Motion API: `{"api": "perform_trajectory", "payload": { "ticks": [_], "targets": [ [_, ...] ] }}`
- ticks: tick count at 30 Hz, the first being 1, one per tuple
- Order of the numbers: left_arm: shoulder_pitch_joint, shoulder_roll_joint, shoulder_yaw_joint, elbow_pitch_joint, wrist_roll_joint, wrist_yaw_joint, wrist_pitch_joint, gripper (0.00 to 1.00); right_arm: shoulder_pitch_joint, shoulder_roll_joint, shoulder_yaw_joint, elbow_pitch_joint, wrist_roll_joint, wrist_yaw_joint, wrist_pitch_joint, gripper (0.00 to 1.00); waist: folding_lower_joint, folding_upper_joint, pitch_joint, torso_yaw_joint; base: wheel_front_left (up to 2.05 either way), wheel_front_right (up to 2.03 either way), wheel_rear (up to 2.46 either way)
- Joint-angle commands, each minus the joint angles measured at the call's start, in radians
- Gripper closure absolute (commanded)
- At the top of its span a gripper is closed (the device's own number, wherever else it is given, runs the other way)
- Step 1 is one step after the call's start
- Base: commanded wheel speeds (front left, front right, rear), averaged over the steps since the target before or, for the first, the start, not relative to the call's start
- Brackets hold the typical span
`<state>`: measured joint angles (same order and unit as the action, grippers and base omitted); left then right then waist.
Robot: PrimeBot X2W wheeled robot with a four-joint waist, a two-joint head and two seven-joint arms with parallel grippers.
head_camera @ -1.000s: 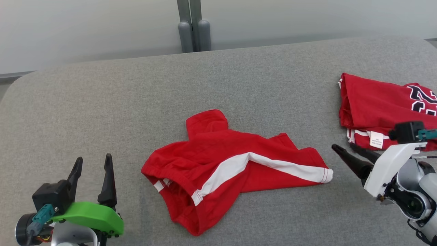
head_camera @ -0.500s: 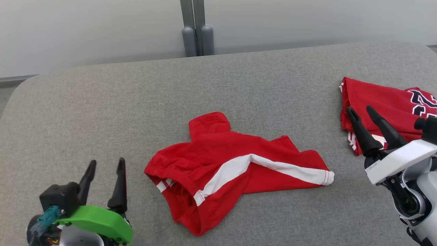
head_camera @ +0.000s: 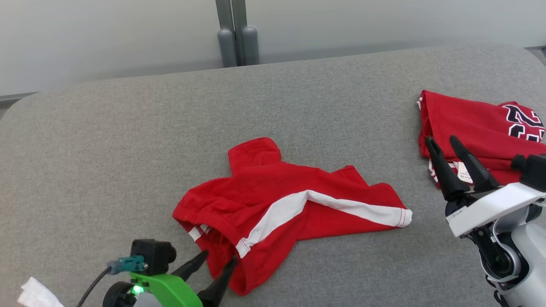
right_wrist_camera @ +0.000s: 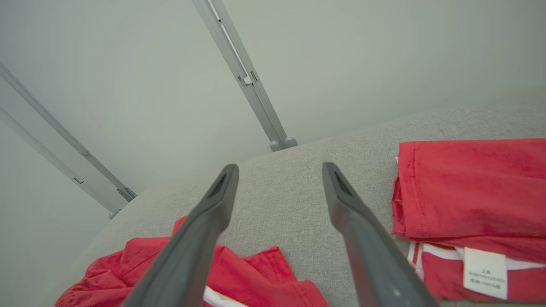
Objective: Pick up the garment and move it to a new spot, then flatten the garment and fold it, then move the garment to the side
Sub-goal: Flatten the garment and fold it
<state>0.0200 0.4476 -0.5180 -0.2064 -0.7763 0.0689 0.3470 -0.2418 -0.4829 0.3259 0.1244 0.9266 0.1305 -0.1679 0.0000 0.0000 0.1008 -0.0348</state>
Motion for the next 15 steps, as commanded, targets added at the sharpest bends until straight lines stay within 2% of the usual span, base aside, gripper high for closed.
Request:
{"api": "perform_trajectory", "payload": {
  "ticks": [1,10,11,12,13,14,15],
  "targets": [
    [-0.029,-0.014,-0.008,0.013,-0.016,-0.012,0.013,0.0,0.006,0.003,-0.005,-0.006,-0.009,0.001,0.005,0.0,0.0,0.0,0.009,-0.01,0.0,0.0,0.0],
    [-0.112,-0.06,-0.039,0.142,-0.039,-0.052,0.04,0.0,-0.005,0.038,-0.004,-0.02,-0.027,0.001,0.03,0.0,0.0,0.0,0.029,-0.058,0.0,0.0,0.0],
    [-0.117,-0.059,-0.041,0.15,-0.038,-0.052,0.044,0.14,-0.004,0.04,-0.004,-0.019,-0.029,0.001,0.031,0.0,0.0,0.0,0.03,-0.062,0.0,0.0,0.0],
    [-0.122,-0.058,-0.042,0.157,-0.038,-0.054,0.047,0.42,-0.003,0.041,-0.004,-0.02,-0.031,0.001,0.033,0.0,0.0,0.0,0.031,-0.065,0.0,0.0,0.0],
    [-0.124,-0.059,-0.043,0.161,-0.04,-0.056,0.049,0.62,-0.002,0.042,-0.005,-0.02,-0.033,0.001,0.034,0.0,0.0,0.0,0.032,-0.067,0.0,0.0,0.0],
    [-0.124,-0.059,-0.044,0.164,-0.044,-0.06,0.051,0.93,0.0,0.043,-0.007,-0.021,-0.033,0.001,0.033,0.0,0.0,0.0,0.033,-0.069,0.0,0.0,0.0],
    [-0.124,-0.059,-0.043,0.165,-0.05,-0.062,0.052,1.0,0.002,0.044,-0.009,-0.021,-0.033,0.001,0.035,0.0,0.0,0.0,0.034,-0.069,0.0,0.0,0.0]
  ]
}}
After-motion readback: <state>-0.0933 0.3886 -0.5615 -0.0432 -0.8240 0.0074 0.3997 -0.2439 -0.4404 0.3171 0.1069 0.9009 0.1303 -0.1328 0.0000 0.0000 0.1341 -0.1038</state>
